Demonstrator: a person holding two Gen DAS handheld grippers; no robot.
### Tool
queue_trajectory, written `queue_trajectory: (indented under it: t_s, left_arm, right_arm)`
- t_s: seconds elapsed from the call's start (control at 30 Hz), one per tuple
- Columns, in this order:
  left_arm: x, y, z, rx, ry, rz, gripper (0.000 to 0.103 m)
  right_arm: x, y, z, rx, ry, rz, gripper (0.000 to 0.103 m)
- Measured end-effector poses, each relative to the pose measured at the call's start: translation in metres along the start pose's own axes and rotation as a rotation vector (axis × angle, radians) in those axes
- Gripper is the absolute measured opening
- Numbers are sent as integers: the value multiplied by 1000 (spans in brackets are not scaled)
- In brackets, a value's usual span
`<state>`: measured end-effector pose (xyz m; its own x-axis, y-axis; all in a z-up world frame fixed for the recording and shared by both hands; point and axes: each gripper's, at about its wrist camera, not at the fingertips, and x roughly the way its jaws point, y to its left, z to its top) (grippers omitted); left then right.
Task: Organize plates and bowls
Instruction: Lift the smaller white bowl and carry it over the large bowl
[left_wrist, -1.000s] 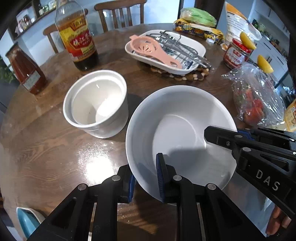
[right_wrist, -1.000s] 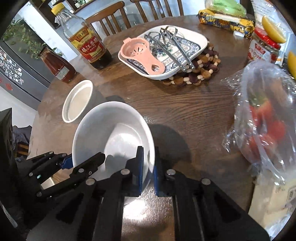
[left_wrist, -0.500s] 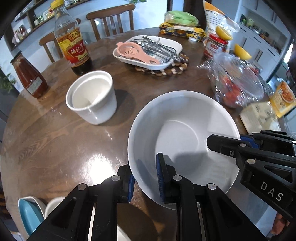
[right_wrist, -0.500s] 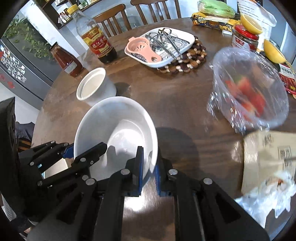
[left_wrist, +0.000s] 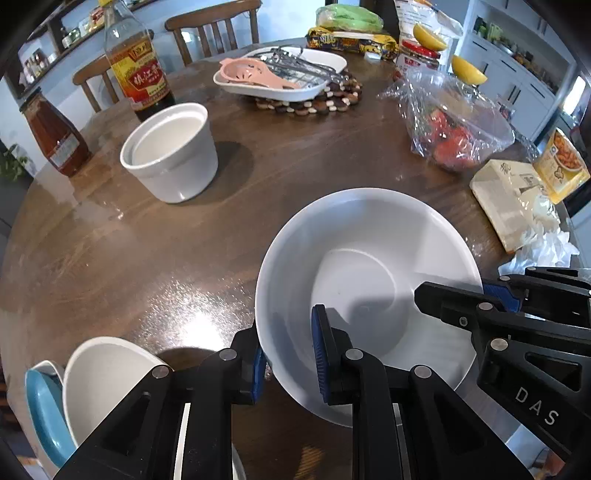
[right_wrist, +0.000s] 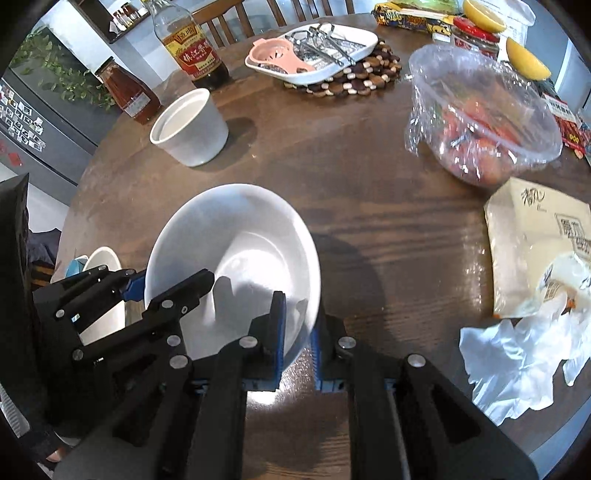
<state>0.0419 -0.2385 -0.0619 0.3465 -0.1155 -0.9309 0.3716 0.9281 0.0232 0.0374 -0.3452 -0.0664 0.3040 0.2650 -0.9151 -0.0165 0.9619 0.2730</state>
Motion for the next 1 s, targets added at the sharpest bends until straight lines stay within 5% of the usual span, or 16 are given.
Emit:
queue_trajectory:
  t_s: [1.0]
  left_arm:
    - [-2,-3,-1,31,-15,49,21]
  right_arm:
    - [-5,1,-9,1,-14,-12,17]
